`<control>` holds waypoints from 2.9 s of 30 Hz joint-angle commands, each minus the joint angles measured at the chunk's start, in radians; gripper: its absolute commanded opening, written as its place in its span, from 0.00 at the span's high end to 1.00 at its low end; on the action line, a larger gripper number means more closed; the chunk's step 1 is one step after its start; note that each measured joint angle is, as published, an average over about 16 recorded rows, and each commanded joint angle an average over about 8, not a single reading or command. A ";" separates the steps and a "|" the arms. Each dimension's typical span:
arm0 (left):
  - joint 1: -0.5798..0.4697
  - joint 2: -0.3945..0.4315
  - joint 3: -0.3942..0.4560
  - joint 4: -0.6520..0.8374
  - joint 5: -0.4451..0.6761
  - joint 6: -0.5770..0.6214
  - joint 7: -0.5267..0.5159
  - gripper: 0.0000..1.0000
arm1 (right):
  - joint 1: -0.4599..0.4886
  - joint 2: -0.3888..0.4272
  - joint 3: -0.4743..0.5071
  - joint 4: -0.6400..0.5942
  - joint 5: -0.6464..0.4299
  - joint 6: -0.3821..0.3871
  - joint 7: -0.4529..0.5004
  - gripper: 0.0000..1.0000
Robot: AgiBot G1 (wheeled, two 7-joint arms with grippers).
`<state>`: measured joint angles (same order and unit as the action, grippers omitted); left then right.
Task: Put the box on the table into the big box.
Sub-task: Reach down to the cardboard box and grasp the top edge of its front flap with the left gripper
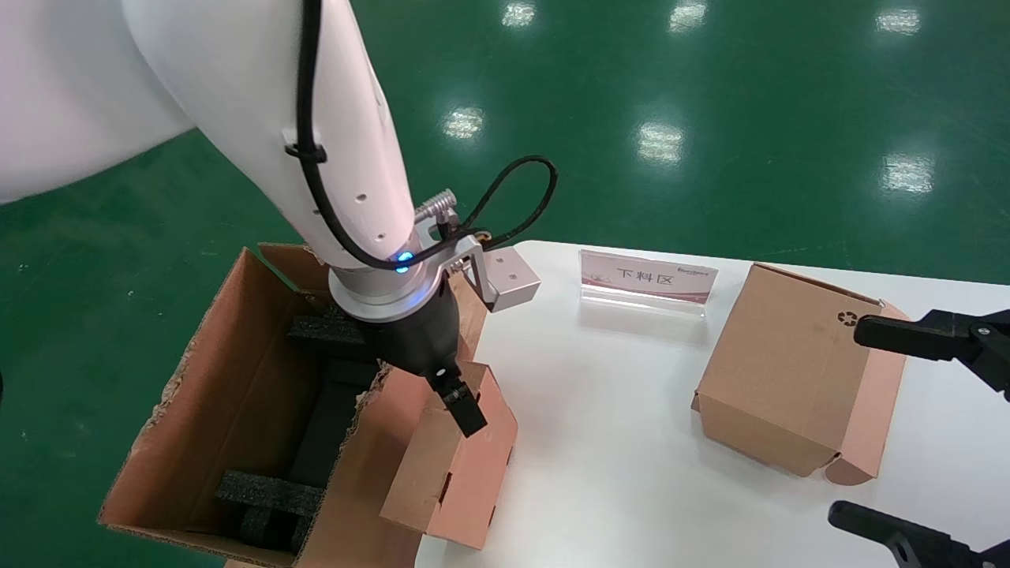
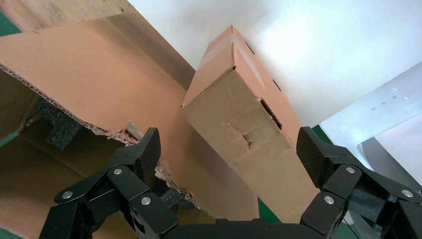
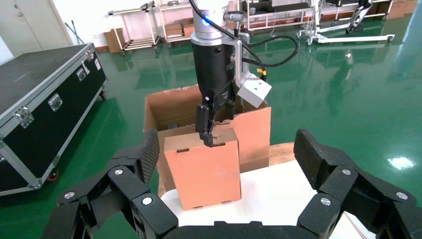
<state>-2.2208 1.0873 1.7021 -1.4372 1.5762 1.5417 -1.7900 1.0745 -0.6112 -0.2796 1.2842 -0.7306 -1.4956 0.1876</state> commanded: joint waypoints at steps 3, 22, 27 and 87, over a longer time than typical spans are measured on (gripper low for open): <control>0.007 0.012 0.004 -0.001 0.008 -0.004 -0.015 0.00 | 0.000 0.000 0.000 0.000 0.000 0.000 0.000 0.00; 0.052 0.047 0.041 -0.007 0.055 -0.015 -0.086 0.00 | 0.000 0.000 0.000 0.000 0.000 0.000 0.000 0.00; 0.067 0.059 0.050 -0.008 0.065 -0.019 -0.104 0.00 | 0.000 0.000 0.000 0.000 0.000 0.000 0.000 0.00; 0.092 0.067 0.051 -0.009 0.073 -0.039 -0.113 1.00 | 0.000 0.000 0.000 0.000 0.000 0.000 0.000 0.00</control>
<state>-2.1302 1.1532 1.7508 -1.4429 1.6516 1.5002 -1.9030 1.0743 -0.6111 -0.2796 1.2841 -0.7305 -1.4955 0.1876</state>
